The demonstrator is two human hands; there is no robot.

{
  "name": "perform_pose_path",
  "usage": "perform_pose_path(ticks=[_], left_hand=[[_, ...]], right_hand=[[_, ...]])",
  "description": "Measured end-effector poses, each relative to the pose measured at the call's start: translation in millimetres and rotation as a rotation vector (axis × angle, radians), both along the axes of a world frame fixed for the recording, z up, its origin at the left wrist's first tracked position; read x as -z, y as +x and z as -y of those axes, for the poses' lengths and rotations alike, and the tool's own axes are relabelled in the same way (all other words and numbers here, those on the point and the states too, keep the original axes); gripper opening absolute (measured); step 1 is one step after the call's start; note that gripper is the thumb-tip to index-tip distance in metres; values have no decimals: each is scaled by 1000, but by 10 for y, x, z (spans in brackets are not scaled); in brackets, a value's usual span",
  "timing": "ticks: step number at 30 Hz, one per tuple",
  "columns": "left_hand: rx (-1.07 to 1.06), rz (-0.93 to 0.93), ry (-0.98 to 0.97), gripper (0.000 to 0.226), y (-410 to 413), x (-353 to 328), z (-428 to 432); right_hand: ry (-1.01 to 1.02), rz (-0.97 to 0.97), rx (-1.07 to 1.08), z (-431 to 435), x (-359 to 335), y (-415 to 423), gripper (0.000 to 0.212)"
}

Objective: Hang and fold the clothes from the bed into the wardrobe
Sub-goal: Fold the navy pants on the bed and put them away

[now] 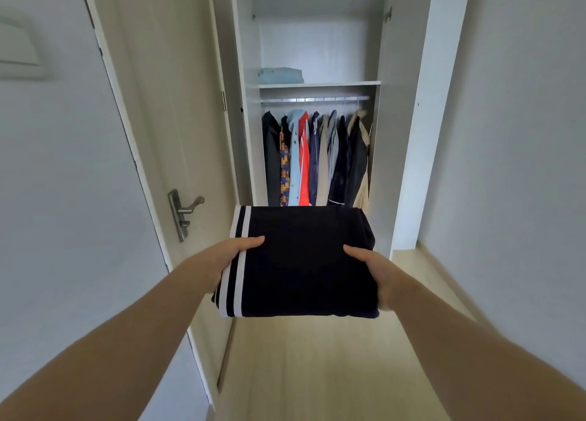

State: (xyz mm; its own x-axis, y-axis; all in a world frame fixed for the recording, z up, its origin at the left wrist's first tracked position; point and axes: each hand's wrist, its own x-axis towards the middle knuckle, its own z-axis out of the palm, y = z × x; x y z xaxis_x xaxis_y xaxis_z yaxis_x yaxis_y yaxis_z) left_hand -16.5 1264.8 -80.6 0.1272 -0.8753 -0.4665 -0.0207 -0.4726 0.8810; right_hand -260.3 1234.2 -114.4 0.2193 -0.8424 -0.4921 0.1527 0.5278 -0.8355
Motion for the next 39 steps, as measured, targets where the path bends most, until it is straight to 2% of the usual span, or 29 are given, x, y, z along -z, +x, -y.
perform_pose_path(ticks=[11, 17, 23, 29, 35, 39], left_hand=[[67, -12, 1, 39, 46, -86, 1804], [60, -18, -48, 31, 254, -193, 3180], [59, 3, -107, 32, 434, -487, 4424], [94, 23, -109, 35, 269, -678, 5393], [86, 50, -173, 37, -81, -894, 6412], [62, 15, -232, 34, -410, -965, 7107]], right_hand=[[-39, -36, 34, 1717, -64, 2, 37], [-108, -66, 58, 3063, -191, 216, 46], [-148, -20, 62, 4164, -502, 398, 40], [-178, -20, 106, 5053, -700, 258, 35], [-253, -19, 134, 6099, -902, -63, 20], [-303, -22, 95, 6831, -1043, -449, 18]])
